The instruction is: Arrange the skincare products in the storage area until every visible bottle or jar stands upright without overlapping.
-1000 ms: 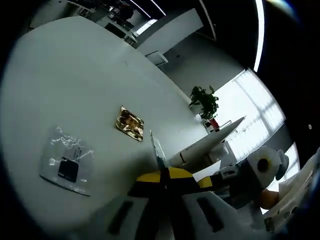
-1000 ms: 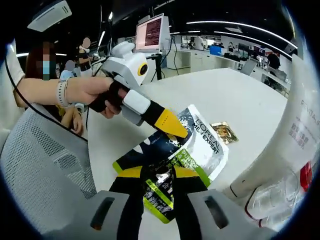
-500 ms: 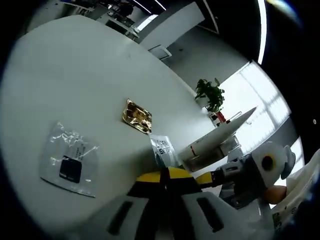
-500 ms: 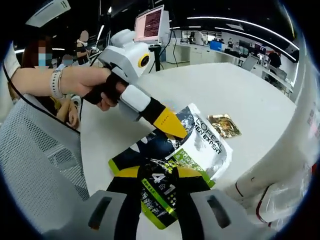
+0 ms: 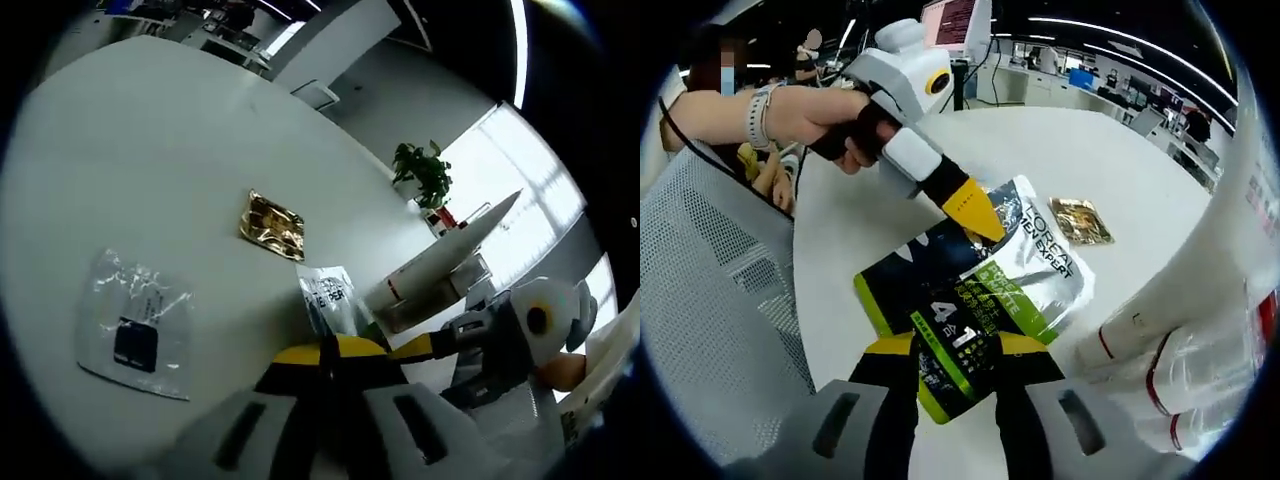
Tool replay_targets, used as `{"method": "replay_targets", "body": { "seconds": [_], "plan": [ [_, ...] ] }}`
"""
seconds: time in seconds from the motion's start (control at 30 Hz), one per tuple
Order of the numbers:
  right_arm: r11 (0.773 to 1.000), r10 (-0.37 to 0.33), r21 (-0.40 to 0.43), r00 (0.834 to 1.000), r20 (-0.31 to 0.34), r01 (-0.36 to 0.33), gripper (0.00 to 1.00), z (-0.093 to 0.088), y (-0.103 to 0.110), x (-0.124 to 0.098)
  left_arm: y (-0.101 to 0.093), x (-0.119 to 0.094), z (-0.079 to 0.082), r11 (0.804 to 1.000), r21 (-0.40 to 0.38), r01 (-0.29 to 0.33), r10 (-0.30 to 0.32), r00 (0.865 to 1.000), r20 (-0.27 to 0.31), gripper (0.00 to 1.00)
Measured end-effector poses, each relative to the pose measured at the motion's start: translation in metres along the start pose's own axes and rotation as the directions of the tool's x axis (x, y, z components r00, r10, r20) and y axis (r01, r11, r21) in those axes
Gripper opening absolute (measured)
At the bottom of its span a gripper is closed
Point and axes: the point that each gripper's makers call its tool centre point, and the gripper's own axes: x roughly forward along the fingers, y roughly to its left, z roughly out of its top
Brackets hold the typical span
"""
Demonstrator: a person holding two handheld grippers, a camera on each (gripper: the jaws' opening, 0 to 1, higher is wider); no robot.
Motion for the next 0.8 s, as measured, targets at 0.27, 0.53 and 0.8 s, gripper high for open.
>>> {"method": "replay_targets", "body": {
  "seconds": [0.27,0.53,0.8],
  "plan": [
    [1.0,-0.011,-0.03,1.0,-0.021,0.01,0.29,-0.002,0.0,-0.001,0.002,0.001,0.002,0.996,0.086,-0.002,0.002,1.0,0.0,0.0],
    [1.0,-0.005,-0.023,1.0,-0.025,0.004,0.29,-0.003,-0.001,-0.001,0.008,-0.003,0.006,0.971,0.234,-0.056,0.056,0.998,0.008,0.02],
    [1.0,-0.002,-0.017,1.0,-0.029,0.001,0.3,-0.004,-0.001,-0.001,0.019,-0.025,0.028,0.888,0.424,-0.177,0.163,0.984,0.069,0.15]
  ]
}}
